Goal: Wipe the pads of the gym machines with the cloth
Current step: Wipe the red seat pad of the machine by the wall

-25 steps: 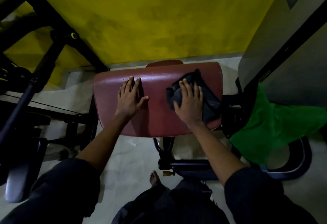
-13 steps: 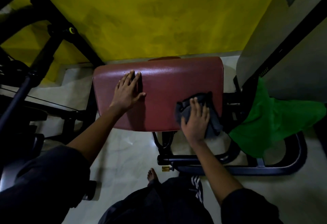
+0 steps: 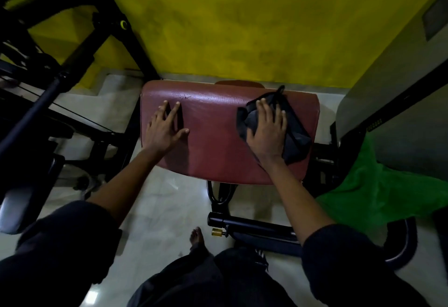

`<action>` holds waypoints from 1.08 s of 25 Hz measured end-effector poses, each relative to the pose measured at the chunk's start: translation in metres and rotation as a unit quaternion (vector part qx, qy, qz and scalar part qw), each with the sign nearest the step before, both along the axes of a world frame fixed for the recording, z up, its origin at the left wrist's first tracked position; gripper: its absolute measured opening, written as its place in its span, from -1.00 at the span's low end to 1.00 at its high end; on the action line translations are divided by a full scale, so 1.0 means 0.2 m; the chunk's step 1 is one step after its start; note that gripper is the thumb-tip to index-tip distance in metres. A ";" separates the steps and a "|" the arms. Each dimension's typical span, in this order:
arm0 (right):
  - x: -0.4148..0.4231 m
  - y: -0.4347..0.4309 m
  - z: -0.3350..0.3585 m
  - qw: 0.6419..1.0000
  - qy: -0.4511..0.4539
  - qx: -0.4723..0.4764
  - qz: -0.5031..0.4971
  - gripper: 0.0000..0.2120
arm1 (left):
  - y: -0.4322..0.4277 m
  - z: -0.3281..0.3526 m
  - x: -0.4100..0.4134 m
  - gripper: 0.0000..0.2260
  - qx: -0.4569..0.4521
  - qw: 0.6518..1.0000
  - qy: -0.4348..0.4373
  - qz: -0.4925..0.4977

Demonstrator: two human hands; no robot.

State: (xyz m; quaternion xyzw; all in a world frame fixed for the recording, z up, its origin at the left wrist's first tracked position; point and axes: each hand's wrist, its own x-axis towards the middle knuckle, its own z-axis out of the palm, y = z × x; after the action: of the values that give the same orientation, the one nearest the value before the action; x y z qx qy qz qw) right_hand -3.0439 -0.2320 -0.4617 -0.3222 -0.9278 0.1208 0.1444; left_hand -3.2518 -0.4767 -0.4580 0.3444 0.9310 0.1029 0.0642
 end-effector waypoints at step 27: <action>0.00 -0.10 -0.06 0.893 -0.166 0.124 0.399 -0.22 | -0.45 -0.14 0.17 -0.22 0.071 0.968 -0.165 0.174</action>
State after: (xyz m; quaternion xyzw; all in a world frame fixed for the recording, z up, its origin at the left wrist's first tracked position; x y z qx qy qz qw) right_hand -3.0437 -0.2520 -0.4734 0.0799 -0.9962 -0.0030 -0.0332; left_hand -3.2181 -0.5676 -0.4854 0.1593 0.9433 0.2337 0.1737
